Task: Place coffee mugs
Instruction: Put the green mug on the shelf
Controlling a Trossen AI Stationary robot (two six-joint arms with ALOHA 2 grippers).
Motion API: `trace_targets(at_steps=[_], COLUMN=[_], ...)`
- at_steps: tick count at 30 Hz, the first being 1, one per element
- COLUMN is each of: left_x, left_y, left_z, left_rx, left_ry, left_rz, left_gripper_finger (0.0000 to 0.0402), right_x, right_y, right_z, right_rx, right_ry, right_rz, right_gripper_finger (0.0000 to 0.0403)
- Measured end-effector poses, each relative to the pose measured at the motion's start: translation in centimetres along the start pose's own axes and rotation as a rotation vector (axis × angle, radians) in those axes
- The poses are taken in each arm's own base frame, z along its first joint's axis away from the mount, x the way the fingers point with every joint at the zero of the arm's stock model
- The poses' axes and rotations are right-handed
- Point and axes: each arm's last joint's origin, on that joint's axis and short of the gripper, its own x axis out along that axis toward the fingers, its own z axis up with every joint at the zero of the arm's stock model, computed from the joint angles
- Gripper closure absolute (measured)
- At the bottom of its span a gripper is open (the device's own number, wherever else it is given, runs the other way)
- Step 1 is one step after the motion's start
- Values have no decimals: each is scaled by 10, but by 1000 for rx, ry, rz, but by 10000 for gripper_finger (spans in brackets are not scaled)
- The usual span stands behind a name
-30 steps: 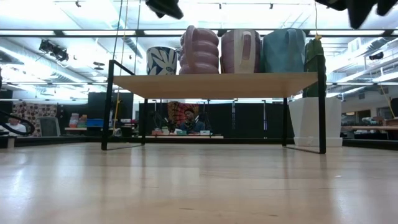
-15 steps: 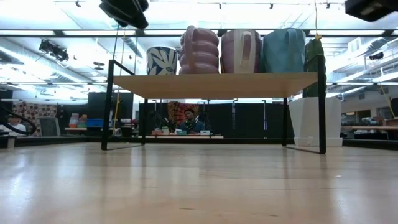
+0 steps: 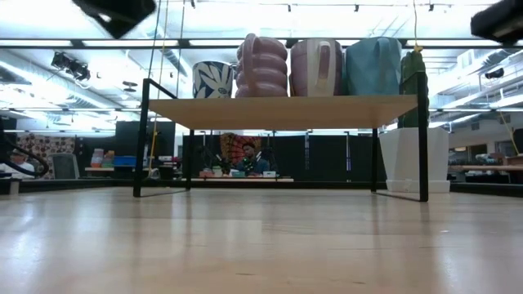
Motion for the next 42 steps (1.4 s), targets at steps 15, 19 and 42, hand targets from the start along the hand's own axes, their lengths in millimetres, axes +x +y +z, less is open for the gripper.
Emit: trace_targets(at_steps=[15, 19, 42], left_x=[-8, -5, -1], left_y=[-17, -10, 11], left_z=[-9, -5, -8], left_rx=[-23, 75, 432], left_ry=[-29, -43, 61], left_rz=[13, 57, 214], left_gripper_finger=[274, 274, 274], right_x=[23, 23, 20], right_y=[-22, -44, -115], right_z=[16, 24, 41], right_rx=[171, 365, 950], right_ry=[75, 62, -69], right_rz=[40, 47, -18], right_gripper_finger=[381, 377, 355])
